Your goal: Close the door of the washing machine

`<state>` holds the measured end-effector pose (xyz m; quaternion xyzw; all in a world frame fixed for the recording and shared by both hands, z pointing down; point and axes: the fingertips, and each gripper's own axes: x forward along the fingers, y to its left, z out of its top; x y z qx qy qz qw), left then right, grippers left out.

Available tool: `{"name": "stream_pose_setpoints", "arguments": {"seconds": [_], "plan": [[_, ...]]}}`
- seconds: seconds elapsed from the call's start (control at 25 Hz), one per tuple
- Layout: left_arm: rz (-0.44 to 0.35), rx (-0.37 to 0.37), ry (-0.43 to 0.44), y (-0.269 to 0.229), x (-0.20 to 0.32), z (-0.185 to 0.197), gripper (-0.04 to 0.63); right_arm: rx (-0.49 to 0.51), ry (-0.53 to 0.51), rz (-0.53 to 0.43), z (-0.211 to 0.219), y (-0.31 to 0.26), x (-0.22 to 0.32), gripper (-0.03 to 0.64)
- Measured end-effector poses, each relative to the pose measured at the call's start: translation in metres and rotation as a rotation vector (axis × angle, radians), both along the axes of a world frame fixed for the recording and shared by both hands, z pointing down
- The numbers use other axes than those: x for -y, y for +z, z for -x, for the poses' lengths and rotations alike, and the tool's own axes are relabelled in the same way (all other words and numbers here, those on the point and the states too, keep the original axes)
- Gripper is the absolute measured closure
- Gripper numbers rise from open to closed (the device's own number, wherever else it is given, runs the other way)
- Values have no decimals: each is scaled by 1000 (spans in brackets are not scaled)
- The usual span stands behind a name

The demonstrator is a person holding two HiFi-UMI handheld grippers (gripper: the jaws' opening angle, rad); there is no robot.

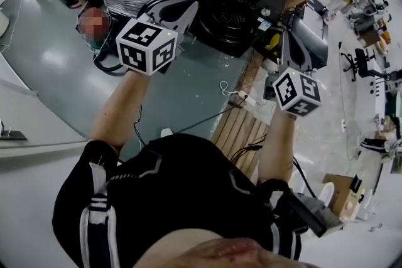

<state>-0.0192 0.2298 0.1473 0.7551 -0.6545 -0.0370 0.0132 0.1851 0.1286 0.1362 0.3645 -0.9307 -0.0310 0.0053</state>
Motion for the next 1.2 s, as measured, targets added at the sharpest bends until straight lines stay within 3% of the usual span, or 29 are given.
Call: {"name": "stream_pose_setpoints", "arguments": {"seconds": [0.48, 0.92, 1.2], "plan": [[-9, -15, 92, 4, -2, 30, 594, -30, 0, -10, 37, 3, -14, 612], [8, 88, -93, 29, 49, 94, 592, -28, -54, 0, 87, 24, 50, 612], [43, 103, -62, 26, 116, 119, 592, -18, -87, -1, 123, 18, 121, 612]]}}
